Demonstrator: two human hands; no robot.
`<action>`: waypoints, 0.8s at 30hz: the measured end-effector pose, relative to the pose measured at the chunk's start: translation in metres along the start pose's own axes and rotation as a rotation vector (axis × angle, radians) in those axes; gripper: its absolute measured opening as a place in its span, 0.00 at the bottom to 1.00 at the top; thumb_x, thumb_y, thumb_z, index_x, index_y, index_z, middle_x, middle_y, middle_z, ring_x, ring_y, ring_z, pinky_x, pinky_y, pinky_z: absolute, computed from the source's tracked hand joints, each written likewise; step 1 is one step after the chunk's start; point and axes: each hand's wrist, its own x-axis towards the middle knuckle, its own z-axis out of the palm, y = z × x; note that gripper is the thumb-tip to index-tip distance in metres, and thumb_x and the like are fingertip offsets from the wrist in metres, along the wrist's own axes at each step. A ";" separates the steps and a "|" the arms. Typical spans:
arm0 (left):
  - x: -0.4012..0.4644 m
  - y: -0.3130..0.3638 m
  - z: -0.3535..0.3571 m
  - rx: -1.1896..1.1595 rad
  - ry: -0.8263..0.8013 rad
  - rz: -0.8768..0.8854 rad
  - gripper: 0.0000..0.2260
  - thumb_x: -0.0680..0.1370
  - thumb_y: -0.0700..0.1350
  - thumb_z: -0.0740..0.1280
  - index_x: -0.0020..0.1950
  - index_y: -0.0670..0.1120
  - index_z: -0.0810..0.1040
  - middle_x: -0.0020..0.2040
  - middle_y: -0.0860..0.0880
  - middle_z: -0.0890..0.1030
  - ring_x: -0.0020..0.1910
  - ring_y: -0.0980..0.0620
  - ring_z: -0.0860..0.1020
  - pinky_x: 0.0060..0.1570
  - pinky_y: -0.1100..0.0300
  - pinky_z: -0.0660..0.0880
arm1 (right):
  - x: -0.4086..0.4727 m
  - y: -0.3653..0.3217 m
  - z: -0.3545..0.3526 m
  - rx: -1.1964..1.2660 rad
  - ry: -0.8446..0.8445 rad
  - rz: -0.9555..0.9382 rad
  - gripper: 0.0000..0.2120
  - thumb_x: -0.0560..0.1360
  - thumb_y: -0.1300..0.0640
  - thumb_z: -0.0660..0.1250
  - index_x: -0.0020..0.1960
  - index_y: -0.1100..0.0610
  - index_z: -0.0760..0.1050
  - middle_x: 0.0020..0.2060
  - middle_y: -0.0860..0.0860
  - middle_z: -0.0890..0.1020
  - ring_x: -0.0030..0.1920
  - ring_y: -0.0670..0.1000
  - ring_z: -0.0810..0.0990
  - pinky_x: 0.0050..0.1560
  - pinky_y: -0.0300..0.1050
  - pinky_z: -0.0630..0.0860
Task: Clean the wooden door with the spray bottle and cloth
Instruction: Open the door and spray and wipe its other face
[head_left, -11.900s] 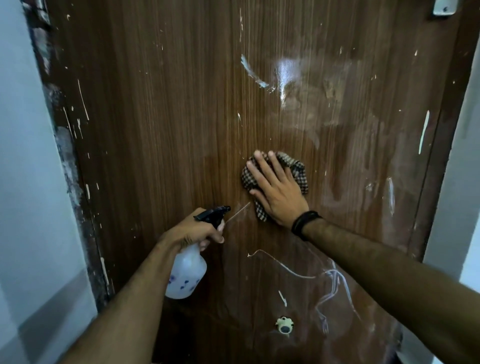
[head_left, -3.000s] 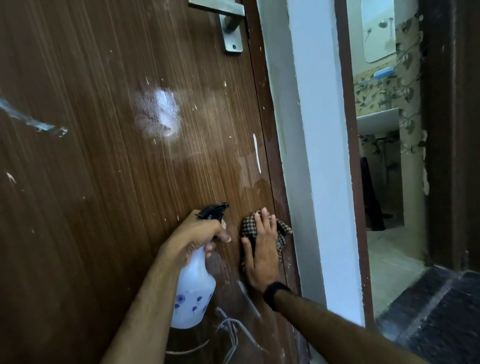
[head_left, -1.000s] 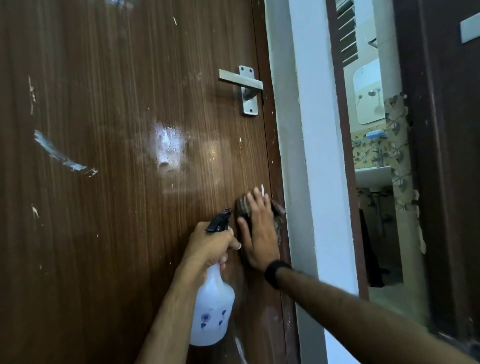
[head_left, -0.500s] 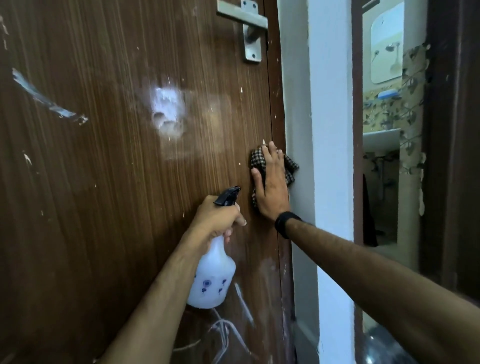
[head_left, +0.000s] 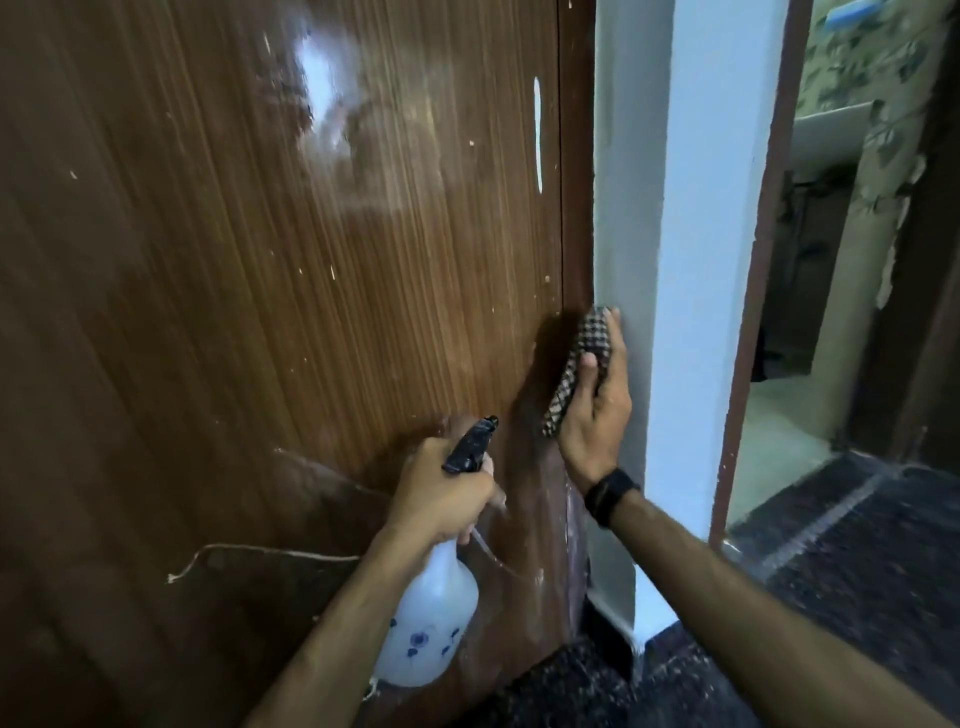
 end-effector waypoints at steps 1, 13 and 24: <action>0.003 0.000 0.003 0.000 -0.002 0.004 0.08 0.72 0.33 0.72 0.37 0.42 0.77 0.25 0.45 0.73 0.21 0.49 0.69 0.28 0.60 0.69 | -0.014 0.003 -0.006 0.014 0.026 0.032 0.22 0.86 0.57 0.54 0.79 0.55 0.61 0.78 0.49 0.64 0.78 0.47 0.60 0.78 0.56 0.59; 0.035 -0.012 0.041 0.016 -0.032 -0.012 0.08 0.71 0.35 0.72 0.36 0.44 0.77 0.23 0.46 0.74 0.21 0.49 0.71 0.27 0.61 0.70 | -0.069 0.053 -0.017 -0.102 -0.042 -0.021 0.26 0.86 0.45 0.50 0.78 0.58 0.62 0.78 0.52 0.63 0.80 0.50 0.57 0.79 0.44 0.54; 0.032 -0.026 0.047 -0.041 0.027 -0.006 0.09 0.71 0.35 0.73 0.35 0.45 0.76 0.21 0.53 0.72 0.20 0.52 0.70 0.25 0.63 0.70 | -0.066 0.073 0.022 -0.236 -0.085 -0.128 0.26 0.85 0.52 0.51 0.80 0.59 0.55 0.81 0.49 0.53 0.81 0.55 0.48 0.80 0.49 0.48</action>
